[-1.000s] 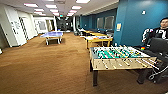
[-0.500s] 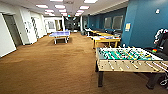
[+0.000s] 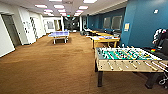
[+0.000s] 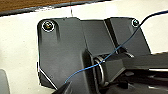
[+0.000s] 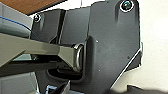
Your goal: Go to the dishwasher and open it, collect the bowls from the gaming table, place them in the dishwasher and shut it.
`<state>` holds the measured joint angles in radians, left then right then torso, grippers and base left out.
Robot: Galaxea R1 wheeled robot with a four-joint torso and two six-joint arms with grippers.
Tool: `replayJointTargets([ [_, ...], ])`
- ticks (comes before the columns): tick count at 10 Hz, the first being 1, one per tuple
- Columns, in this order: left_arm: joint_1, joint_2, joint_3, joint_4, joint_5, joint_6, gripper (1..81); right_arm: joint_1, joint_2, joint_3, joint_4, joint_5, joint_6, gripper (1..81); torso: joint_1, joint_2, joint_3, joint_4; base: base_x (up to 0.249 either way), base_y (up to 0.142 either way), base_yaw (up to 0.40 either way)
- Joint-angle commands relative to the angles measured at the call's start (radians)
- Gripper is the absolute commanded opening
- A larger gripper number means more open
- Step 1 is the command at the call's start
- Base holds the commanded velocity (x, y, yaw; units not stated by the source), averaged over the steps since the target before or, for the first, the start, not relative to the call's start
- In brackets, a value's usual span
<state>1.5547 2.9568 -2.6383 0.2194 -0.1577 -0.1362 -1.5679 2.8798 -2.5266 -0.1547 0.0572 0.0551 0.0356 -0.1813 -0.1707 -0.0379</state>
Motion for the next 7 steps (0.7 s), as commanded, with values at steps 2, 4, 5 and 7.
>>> replayJointTargets([
  [2, -0.043, -0.005, 0.003, -0.008, 0.041, -0.006, 81.1, 0.044, -0.009, -0.001, -0.009, -0.05, -0.003, 81.1, 0.0, 0.0, 0.0, 0.0, 0.0, 0.0, 0.0],
  [4, -0.043, -0.004, 0.003, -0.008, 0.041, -0.006, 81.1, 0.044, -0.005, -0.001, -0.006, -0.05, -0.001, 81.1, 0.0, 0.0, 0.0, 0.0, 0.0, 0.0, 0.0],
  [5, -0.043, -0.004, 0.003, -0.014, 0.041, -0.013, 81.1, 0.042, -0.002, -0.003, -0.002, -0.05, 0.0, 81.1, 0.0, 0.0, 0.0, 0.0, 0.0, 0.0, 0.0],
  [7, -0.043, -0.005, 0.003, -0.029, 0.043, -0.013, 81.1, 0.038, 0.009, -0.02, -0.002, -0.05, 0.0, 81.1, 0.0, 0.0, 0.0, 0.0, 0.0, 0.0, 0.0],
])
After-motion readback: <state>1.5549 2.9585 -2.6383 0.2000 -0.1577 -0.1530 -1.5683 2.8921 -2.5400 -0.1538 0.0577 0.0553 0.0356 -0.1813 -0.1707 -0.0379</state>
